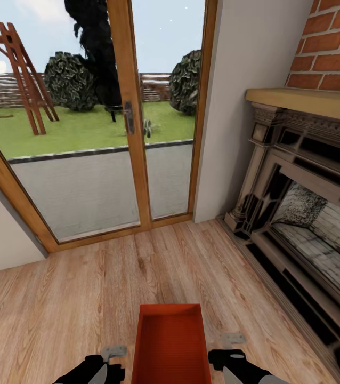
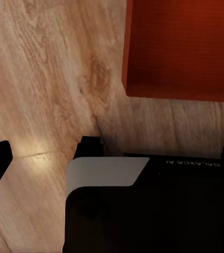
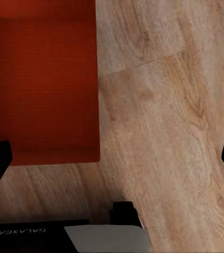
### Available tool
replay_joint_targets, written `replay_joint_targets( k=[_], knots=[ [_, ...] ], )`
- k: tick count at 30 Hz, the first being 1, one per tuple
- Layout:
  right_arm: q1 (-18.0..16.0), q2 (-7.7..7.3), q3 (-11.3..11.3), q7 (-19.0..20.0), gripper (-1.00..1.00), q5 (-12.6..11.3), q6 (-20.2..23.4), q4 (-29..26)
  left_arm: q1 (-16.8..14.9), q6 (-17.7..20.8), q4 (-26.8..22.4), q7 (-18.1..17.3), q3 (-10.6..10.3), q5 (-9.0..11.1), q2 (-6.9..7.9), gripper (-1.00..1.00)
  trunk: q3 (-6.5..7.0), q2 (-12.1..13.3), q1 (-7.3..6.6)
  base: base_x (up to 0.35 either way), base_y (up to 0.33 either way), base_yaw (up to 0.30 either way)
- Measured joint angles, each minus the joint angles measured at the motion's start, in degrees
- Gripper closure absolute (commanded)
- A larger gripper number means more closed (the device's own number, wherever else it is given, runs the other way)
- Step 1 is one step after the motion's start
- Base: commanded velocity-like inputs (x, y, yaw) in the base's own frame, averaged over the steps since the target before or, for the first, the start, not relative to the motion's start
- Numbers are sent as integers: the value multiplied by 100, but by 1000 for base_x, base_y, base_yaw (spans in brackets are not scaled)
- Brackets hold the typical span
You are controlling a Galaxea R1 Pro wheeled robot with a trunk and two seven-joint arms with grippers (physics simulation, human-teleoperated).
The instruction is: Move the two storage containers from the living room to the garage. In the garage, place one container on the floor and stack the other container on top of it (either order is fine).
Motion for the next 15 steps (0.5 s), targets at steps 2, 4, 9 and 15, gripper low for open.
replay_joint_targets(
  k=[2,4,9,15],
  knots=[
    [-1,2,0,-7,-100,4,-62,5,-7,-28,2,0,-1,-3,4,-100,0,0,0,0,0,0],
    [-1,3,2,-12,-100,7,-104,8,-11,-71,-12,0,-2,-7,7,-100,0,0,0,0,0,0],
    [5,10,16,-15,-100,29,-149,-3,-14,-336,-88,-15,0,-9,9,-100,0,0,0,0,0,0],
    [7,49,50,-365,-100,54,-190,-57,-14,-397,-105,-14,-3,-9,-20,-100,0,0,0,0,0,0]
  ],
)
